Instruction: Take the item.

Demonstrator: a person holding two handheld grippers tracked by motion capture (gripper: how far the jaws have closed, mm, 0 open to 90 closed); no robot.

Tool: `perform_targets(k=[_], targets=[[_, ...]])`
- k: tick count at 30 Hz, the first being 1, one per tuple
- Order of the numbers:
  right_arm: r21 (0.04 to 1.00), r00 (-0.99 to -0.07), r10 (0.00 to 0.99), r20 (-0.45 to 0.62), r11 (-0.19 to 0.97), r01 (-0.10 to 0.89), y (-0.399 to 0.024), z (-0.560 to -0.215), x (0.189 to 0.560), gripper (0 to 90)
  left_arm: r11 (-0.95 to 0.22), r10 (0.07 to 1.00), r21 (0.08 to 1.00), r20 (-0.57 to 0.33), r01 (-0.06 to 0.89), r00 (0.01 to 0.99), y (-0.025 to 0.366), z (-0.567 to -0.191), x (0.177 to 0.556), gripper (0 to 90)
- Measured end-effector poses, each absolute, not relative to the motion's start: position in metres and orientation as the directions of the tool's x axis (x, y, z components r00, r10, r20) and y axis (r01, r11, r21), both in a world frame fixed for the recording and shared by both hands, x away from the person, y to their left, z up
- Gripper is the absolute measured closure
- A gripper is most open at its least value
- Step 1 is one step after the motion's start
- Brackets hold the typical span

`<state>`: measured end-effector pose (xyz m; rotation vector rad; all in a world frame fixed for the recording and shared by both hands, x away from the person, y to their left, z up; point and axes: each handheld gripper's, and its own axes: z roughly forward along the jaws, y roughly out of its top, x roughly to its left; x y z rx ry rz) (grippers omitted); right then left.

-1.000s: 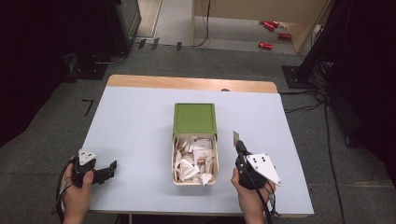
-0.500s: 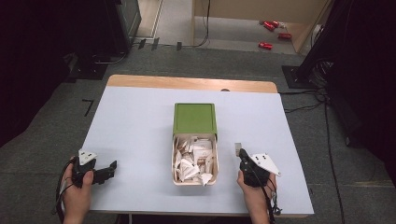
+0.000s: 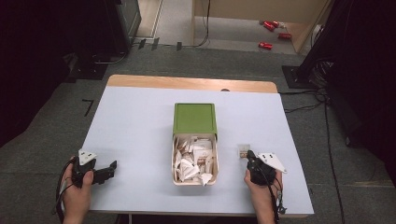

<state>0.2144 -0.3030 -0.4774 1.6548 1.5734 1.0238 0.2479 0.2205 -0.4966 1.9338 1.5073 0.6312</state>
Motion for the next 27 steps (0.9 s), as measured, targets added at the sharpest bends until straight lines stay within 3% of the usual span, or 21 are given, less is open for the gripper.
perform_targets(k=[17, 27], targets=[[0.822, 0.028, 0.993, 0.119, -0.114, 0.558, -0.323, -0.489, 0.221, 87.1, -0.175, 0.97, 0.707, 0.006, 0.685, 0.242, 0.221, -0.497, 0.248, 13.6], [0.826, 0.053, 0.993, 0.108, -0.119, 0.551, -0.325, -0.49, 0.222, 73.9, -0.175, 0.97, 0.707, 0.005, 0.685, 0.243, 0.221, -0.496, 0.248, 13.6]])
